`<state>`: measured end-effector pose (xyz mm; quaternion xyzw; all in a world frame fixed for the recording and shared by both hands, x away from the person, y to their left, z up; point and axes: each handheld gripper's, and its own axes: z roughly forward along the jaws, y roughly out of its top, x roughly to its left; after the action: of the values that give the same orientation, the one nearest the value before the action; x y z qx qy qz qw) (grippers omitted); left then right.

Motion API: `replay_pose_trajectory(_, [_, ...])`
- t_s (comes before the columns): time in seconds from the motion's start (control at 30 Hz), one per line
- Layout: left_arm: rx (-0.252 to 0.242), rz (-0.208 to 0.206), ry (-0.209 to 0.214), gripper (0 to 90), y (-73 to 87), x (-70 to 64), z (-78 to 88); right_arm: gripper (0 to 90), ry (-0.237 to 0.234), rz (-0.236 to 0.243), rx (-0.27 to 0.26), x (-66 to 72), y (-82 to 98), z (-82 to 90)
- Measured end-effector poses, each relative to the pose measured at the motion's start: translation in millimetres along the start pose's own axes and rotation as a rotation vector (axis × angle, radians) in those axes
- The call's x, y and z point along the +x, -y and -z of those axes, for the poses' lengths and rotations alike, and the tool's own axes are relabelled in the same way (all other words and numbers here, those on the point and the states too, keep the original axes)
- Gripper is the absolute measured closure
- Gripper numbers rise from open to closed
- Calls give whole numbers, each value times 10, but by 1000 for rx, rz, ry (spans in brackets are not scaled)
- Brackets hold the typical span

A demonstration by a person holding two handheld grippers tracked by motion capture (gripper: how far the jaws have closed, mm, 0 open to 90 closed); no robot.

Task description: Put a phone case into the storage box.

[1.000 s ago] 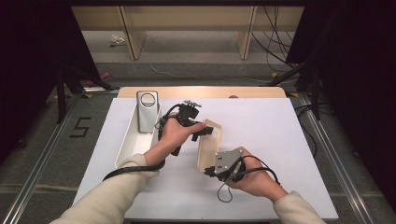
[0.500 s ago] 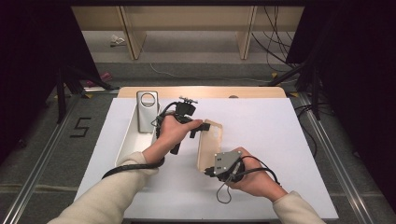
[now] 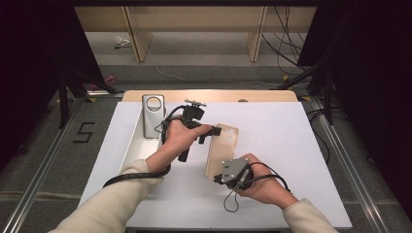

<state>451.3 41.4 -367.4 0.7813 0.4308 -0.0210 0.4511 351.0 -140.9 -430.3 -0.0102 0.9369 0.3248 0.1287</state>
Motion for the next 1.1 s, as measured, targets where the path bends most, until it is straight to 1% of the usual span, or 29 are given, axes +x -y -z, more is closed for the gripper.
replay_pose_trajectory(0.07, [-5,0,13,796,0,-22,11,879,4,2,2,-3,4,-6])
replay_pose_trajectory(0.17, [-6,-27,14,806,-1,-65,39,874,10,-4,5,-11,15,-19])
replay_pose_trajectory(0.2, [-9,-29,24,808,-1,-77,50,871,11,-12,12,-13,23,-24])
replay_pose_trajectory(0.23, [-12,-43,20,809,-2,-87,61,852,18,-13,29,-11,27,-27])
replay_pose_trajectory(0.27, [-16,-64,7,809,-2,-98,71,813,30,-11,34,-14,31,-32])
replay_pose_trajectory(0.3, [-22,-80,-2,809,-3,-101,80,762,31,-25,34,-12,34,-37])
replay_pose_trajectory(0.37, [-35,-97,-14,809,-4,-94,101,698,48,-44,26,-15,31,-36])
replay_pose_trajectory(0.4, [-41,-104,-18,809,-2,-85,113,666,54,-58,18,-22,31,-31])
replay_pose_trajectory(0.5, [-59,-140,-31,809,10,-59,149,590,64,-145,-6,-40,45,6])
replay_pose_trajectory(0.53, [-63,-157,-38,809,16,-50,164,594,71,-164,-15,-46,55,19])
replay_pose_trajectory(0.57, [-72,-165,-47,809,23,-43,179,600,76,-175,-28,-51,67,35])
replay_pose_trajectory(0.63, [-92,-180,-57,809,37,-21,220,581,93,-212,-51,-66,95,71])
replay_pose_trajectory(0.7, [-111,-193,-58,808,48,2,264,545,100,-244,-84,-89,126,104])
replay_pose_trajectory(0.73, [-121,-198,-64,808,52,14,290,535,117,-279,-100,-100,145,133])
replay_pose_trajectory(0.8, [-135,-205,-68,809,59,40,345,512,125,-314,-122,-116,174,175])
replay_pose_trajectory(0.83, [-142,-209,-65,808,61,55,370,503,141,-344,-131,-124,194,203])
replay_pose_trajectory(0.93, [-156,-205,-66,809,66,99,451,456,175,-393,-163,-150,249,257])
replay_pose_trajectory(1.07, [-185,-198,-69,808,62,151,562,389,189,-430,-183,-168,296,306])
replay_pose_trajectory(1.1, [-191,-194,-68,809,58,165,588,372,196,-436,-180,-166,306,311])
